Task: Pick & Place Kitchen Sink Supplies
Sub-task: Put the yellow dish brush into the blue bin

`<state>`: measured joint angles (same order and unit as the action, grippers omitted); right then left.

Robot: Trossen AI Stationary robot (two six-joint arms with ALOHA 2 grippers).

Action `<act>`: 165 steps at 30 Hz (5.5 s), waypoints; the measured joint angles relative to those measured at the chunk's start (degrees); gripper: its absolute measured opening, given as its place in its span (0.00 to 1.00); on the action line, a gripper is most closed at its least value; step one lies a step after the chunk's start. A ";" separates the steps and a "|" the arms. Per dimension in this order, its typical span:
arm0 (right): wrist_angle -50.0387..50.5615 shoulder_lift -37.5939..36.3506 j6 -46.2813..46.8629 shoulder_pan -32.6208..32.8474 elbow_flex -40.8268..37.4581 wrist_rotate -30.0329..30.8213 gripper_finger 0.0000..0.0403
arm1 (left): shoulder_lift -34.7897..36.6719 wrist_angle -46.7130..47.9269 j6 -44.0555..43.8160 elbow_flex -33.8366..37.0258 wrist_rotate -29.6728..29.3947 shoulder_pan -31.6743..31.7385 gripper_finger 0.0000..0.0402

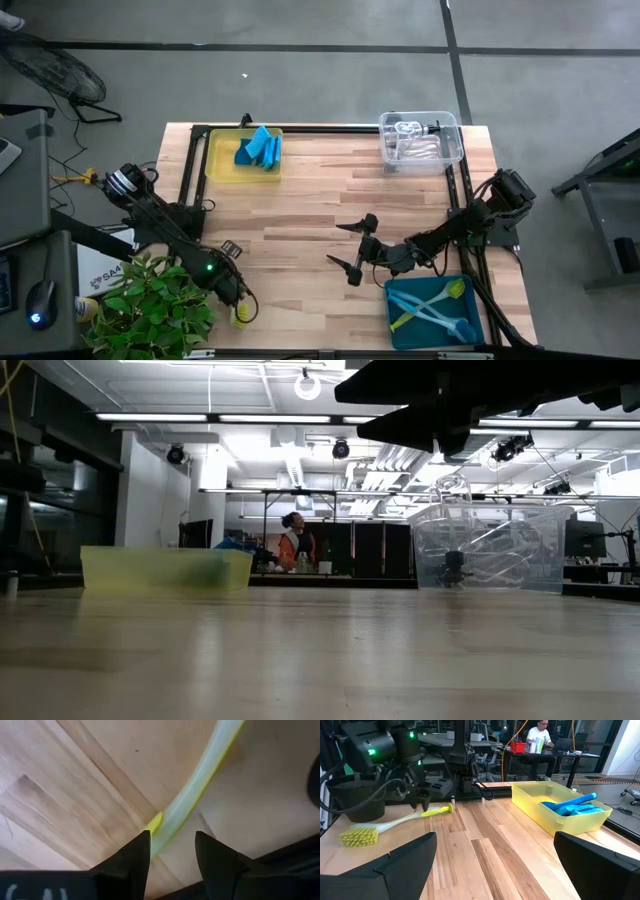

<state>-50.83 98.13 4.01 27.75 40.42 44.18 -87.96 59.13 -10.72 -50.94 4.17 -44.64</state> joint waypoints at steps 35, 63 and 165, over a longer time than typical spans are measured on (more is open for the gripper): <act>-0.02 0.02 0.04 0.00 0.00 0.00 0.98 | -1.92 -2.08 -0.24 -0.19 -2.94 -0.40 0.38; 0.00 0.02 0.04 0.00 -0.02 0.02 0.98 | -1.97 2.53 -9.38 -5.95 -10.72 -0.33 0.50; 29.10 -21.40 2.22 11.67 -0.02 17.49 0.98 | 1.18 -33.33 -4.41 -3.98 -40.40 11.48 0.18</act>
<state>-21.73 76.72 6.23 39.42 40.40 61.67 -86.78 25.80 -15.13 -54.92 -36.23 -33.15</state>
